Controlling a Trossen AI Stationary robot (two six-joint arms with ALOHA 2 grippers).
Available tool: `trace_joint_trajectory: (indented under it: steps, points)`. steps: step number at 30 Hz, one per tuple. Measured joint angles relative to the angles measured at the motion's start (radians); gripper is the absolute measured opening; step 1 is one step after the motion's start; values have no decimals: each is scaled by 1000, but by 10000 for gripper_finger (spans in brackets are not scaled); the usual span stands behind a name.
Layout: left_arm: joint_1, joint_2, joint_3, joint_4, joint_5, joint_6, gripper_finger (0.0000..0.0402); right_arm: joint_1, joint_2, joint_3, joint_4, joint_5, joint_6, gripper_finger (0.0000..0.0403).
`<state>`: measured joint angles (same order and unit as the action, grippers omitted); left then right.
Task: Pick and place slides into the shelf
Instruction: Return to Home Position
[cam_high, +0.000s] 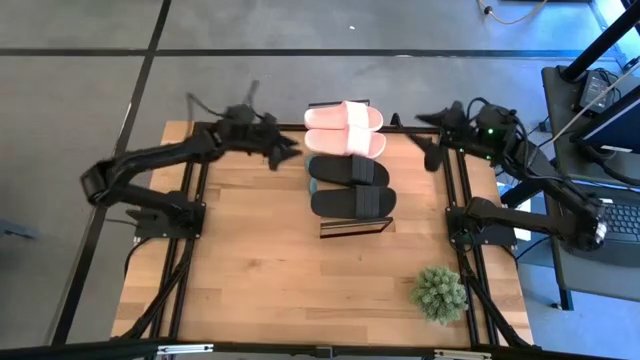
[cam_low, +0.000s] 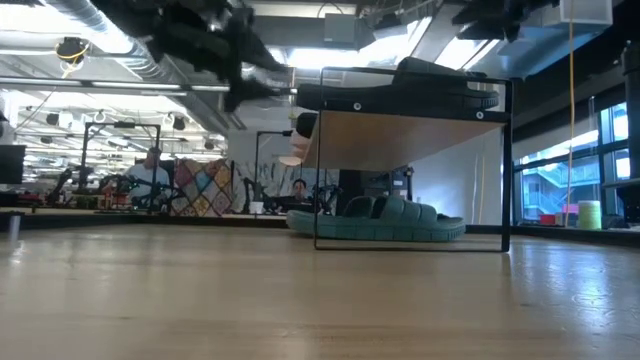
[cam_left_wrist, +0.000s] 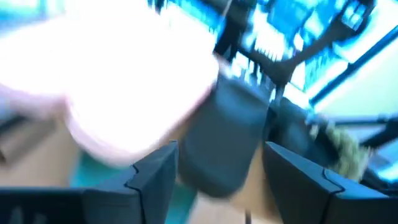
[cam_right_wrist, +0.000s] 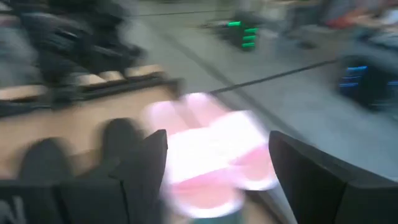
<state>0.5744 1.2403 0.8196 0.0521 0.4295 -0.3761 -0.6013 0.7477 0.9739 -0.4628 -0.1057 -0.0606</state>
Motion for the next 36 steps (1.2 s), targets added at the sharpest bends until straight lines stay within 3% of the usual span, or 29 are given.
trace_joint_trajectory:
  steps: [3,9,13,15,19,27,36]
  points:
    - [75,-88,0,31,1,32,226,-75,-5,0,23,79,-49,281]
    - [173,-271,-57,70,-122,96,226,-240,-97,-2,36,74,-100,281]
    - [196,-371,-163,155,-105,83,226,-307,-147,-97,131,-90,-67,281]
    - [194,-413,-225,189,-98,44,226,-324,-166,-162,157,-139,-51,281]
    - [196,-486,-328,225,-45,21,226,-344,-206,-258,247,-136,10,281]
    - [203,-684,-502,230,-80,8,226,-373,-356,-376,274,-137,83,281]
    - [203,-795,-557,237,-80,72,226,-374,-532,-570,435,-134,139,281]
